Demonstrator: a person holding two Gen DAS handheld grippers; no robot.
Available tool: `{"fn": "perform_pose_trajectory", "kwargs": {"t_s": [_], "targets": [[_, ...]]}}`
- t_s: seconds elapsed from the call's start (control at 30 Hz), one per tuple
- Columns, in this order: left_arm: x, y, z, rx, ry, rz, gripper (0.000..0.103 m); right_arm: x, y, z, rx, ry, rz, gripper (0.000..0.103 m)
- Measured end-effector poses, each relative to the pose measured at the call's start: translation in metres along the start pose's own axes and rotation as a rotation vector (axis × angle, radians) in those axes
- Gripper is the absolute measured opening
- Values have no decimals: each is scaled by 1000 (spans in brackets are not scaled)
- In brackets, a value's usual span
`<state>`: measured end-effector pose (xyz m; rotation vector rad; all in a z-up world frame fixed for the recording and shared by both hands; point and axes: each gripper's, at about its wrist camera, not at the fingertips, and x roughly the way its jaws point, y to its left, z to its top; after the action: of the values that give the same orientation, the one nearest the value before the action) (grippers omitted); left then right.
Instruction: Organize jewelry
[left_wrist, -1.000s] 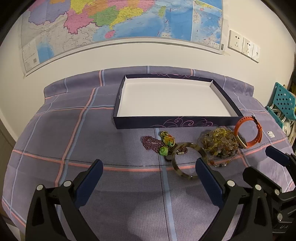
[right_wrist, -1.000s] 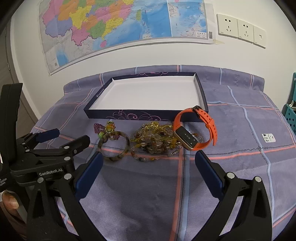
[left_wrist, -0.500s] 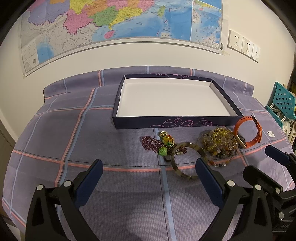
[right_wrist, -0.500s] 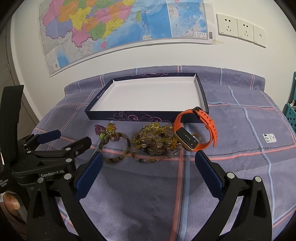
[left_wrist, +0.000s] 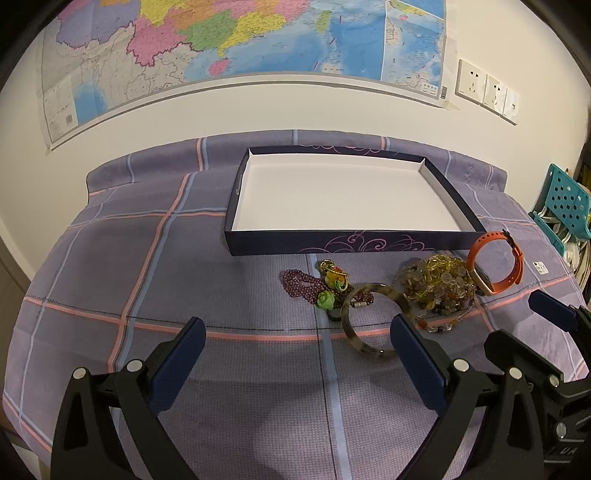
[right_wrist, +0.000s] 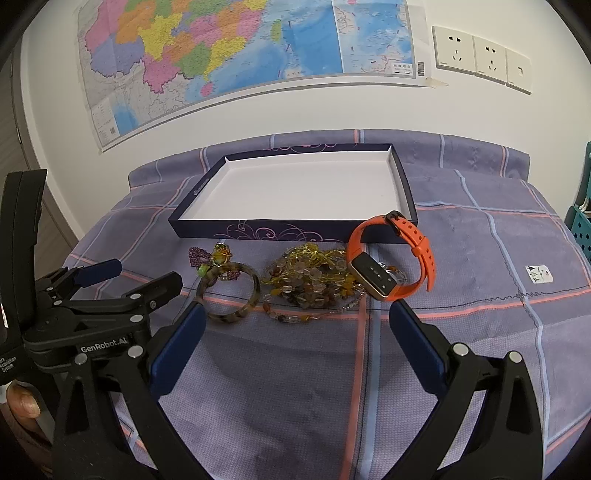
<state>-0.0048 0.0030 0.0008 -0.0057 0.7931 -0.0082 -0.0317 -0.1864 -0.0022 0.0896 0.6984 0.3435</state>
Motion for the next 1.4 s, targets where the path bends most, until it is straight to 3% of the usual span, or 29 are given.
{"fn": "perform_pose_trajectory", "kwargs": {"t_s": [1.4], "targets": [[2, 1, -4, -4, 11, -6, 97, 0, -1, -1, 9, 6, 1, 98]]}}
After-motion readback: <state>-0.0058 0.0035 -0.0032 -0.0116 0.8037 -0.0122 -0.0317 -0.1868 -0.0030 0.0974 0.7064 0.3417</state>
